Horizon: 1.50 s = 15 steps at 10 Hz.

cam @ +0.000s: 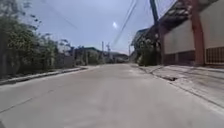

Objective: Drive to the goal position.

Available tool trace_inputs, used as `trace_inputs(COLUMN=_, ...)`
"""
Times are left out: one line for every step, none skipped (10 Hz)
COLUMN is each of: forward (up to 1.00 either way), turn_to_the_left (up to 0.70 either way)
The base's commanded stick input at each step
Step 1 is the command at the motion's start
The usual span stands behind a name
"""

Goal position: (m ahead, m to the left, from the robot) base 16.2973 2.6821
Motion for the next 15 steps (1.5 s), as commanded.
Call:
trace_inputs(forward=0.85, turn_to_the_left=0.01)
trace_inputs(forward=0.85, turn_to_the_left=0.01)
trace_inputs(forward=0.85, turn_to_the_left=0.01)
trace_inputs(forward=0.85, turn_to_the_left=0.01)
trace_inputs(forward=0.85, turn_to_the_left=0.01)
trace_inputs(forward=0.85, turn_to_the_left=0.01)
trace_inputs(forward=0.85, turn_to_the_left=0.01)
trace_inputs(forward=0.85, turn_to_the_left=0.01)
trace_inputs(forward=0.85, turn_to_the_left=0.01)
trace_inputs(forward=0.85, turn_to_the_left=0.01)
trace_inputs(forward=0.85, turn_to_the_left=0.01)
trace_inputs(forward=0.85, turn_to_the_left=0.01)
trace_inputs(forward=0.85, turn_to_the_left=0.01)
trace_inputs(forward=0.85, turn_to_the_left=-0.29)
trace_inputs(forward=0.85, turn_to_the_left=-0.33)
